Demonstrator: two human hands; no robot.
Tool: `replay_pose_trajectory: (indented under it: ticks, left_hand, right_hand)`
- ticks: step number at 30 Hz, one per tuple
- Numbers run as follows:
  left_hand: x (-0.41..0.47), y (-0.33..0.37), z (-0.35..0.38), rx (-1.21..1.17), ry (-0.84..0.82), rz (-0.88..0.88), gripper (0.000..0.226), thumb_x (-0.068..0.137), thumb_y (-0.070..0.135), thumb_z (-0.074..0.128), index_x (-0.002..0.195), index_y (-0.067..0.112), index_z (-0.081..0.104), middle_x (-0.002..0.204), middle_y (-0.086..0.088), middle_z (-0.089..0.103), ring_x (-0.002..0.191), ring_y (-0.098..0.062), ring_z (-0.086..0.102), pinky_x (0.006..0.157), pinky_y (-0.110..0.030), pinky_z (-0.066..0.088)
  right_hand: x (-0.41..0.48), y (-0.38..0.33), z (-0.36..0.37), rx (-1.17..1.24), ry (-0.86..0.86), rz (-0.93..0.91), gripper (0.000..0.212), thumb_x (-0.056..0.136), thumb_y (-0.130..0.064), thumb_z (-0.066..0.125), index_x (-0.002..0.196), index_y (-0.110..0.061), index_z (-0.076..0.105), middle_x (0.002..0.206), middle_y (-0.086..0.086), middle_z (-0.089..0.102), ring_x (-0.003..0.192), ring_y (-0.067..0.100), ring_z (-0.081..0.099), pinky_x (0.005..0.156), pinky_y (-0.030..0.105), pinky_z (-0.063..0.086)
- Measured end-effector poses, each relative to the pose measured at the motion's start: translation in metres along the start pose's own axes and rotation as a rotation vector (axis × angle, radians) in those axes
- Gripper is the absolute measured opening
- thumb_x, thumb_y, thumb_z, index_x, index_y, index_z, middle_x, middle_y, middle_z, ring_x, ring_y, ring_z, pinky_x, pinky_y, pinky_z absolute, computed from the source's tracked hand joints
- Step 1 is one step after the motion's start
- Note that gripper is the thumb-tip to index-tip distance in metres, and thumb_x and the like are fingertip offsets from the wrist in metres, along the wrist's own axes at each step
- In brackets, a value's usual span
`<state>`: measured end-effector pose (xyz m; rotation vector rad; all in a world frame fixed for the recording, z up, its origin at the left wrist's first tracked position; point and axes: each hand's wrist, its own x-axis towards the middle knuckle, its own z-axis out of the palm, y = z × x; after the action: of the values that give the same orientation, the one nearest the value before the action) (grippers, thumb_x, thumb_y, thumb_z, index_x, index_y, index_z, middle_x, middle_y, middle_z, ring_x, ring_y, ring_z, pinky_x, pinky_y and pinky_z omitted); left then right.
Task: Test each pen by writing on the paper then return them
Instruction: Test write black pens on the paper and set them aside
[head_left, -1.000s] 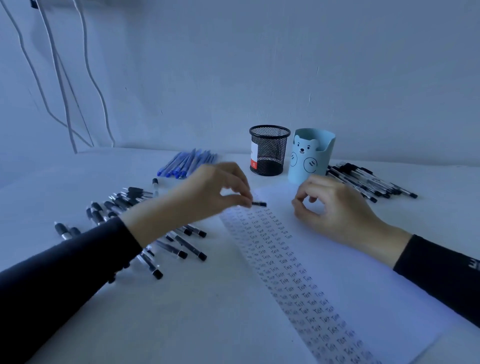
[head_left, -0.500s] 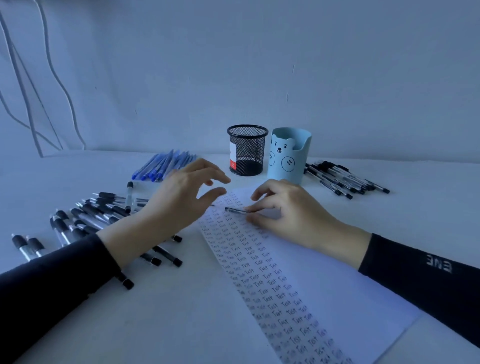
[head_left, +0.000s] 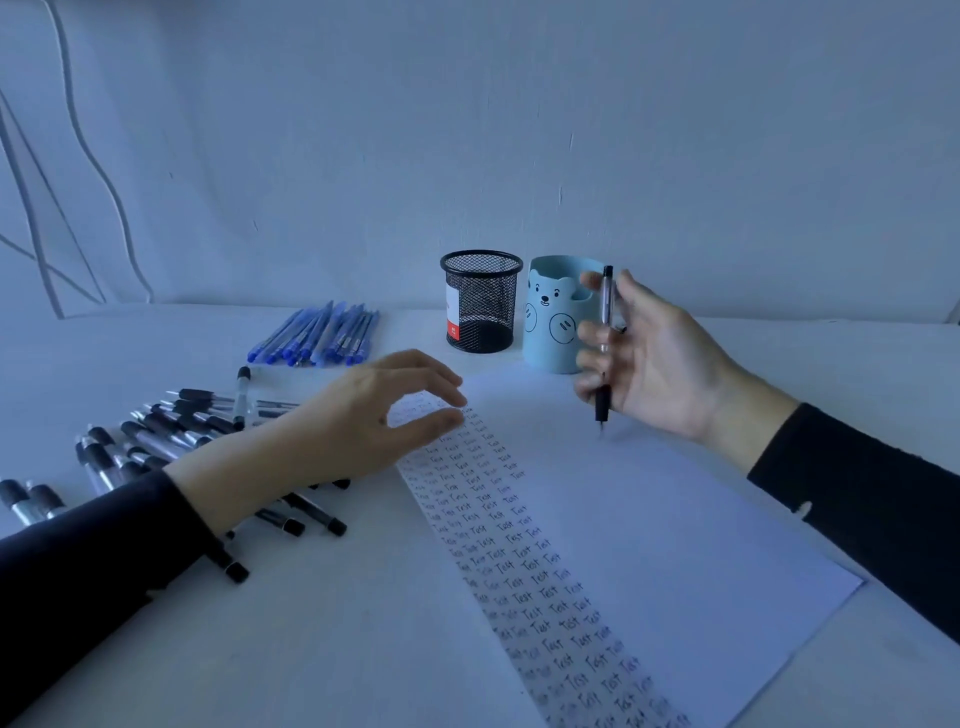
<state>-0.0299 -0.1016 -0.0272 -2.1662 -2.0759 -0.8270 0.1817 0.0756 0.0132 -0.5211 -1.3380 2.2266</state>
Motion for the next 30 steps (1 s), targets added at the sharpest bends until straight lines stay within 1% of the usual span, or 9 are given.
replay_pose_trajectory:
  ticks: [5,10,13,16,18,20,23,26,30]
  left_hand:
    - [-0.003,0.005,0.0,0.016,-0.169,-0.022,0.066,0.082,0.074,0.043,0.134,0.034,0.055,0.136,0.027,0.048,0.119,0.021,0.042,0.1,0.001,0.027]
    - [-0.003,0.006,-0.002,0.109,-0.342,-0.131,0.087,0.071,0.087,0.04,0.146,0.042,0.036,0.148,0.032,0.029,0.134,0.013,0.027,0.115,-0.017,0.019]
    - [-0.004,0.008,-0.005,0.104,-0.374,-0.154,0.09,0.067,0.089,0.036,0.146,0.045,0.033,0.146,0.037,0.024,0.136,0.012,0.024,0.118,-0.023,0.017]
    - [-0.004,0.01,-0.006,0.09,-0.382,-0.166,0.091,0.066,0.09,0.036,0.146,0.045,0.033,0.144,0.039,0.023,0.136,0.013,0.024,0.118,-0.024,0.017]
    - [-0.005,0.01,-0.006,0.086,-0.385,-0.171,0.09,0.067,0.09,0.036,0.145,0.046,0.033,0.144,0.04,0.022,0.136,0.013,0.024,0.118,-0.024,0.018]
    - [-0.004,0.009,-0.006,0.087,-0.392,-0.173,0.088,0.069,0.089,0.038,0.146,0.047,0.032,0.146,0.039,0.022,0.136,0.013,0.023,0.118,-0.024,0.017]
    - [-0.005,0.01,-0.006,0.091,-0.407,-0.181,0.086,0.071,0.088,0.039,0.146,0.047,0.03,0.148,0.037,0.022,0.136,0.012,0.023,0.118,-0.025,0.017]
    - [-0.005,0.011,-0.007,0.092,-0.408,-0.185,0.088,0.069,0.09,0.036,0.146,0.048,0.03,0.148,0.038,0.022,0.137,0.01,0.025,0.119,-0.029,0.02]
    - [-0.004,0.012,-0.007,0.104,-0.411,-0.195,0.088,0.067,0.092,0.034,0.145,0.05,0.03,0.141,0.044,0.019,0.136,0.009,0.027,0.119,-0.034,0.023]
  right_hand:
    - [-0.008,-0.002,0.01,-0.012,-0.036,0.088,0.059,0.084,-0.068,0.042,0.079,-0.017,0.071,0.044,-0.006,0.016,0.041,0.012,0.006,0.041,0.02,0.008]
    - [-0.009,0.0,0.009,0.041,0.026,0.077,0.05,0.08,-0.053,0.037,0.066,-0.013,0.062,0.044,-0.007,0.018,0.031,0.009,0.013,0.037,0.015,0.011]
    - [-0.009,0.002,0.015,-0.069,-0.001,0.04,0.036,0.074,-0.048,0.054,0.083,-0.014,0.064,0.052,-0.006,0.026,0.032,0.007,0.014,0.036,0.017,0.01]
    - [-0.006,0.01,0.019,-0.048,-0.072,-0.002,0.02,0.094,-0.021,0.049,0.104,-0.012,0.063,0.057,-0.004,0.047,0.039,0.007,0.039,0.039,0.017,0.031]
    - [-0.005,0.014,0.018,0.034,-0.157,0.041,0.031,0.099,-0.023,0.04,0.112,-0.011,0.065,0.079,0.009,0.068,0.068,0.02,0.068,0.063,0.026,0.057]
    - [-0.006,0.015,0.014,-0.022,-0.219,0.077,0.044,0.1,-0.035,0.032,0.115,-0.016,0.068,0.085,0.015,0.07,0.077,0.028,0.07,0.068,0.033,0.058]
    - [-0.005,0.016,0.011,-0.166,-0.207,0.089,0.053,0.102,-0.045,0.025,0.122,-0.016,0.066,0.062,0.012,0.064,0.052,0.022,0.06,0.052,0.026,0.049]
    - [-0.004,0.02,0.011,-0.257,-0.246,0.097,0.068,0.099,-0.06,0.023,0.13,-0.011,0.058,0.097,0.016,0.073,0.076,0.021,0.07,0.062,0.028,0.057]
    - [-0.007,0.032,0.015,-0.487,-0.215,-0.024,0.043,0.086,-0.042,0.057,0.104,-0.004,0.066,0.096,0.014,0.073,0.081,0.019,0.069,0.068,0.026,0.058]
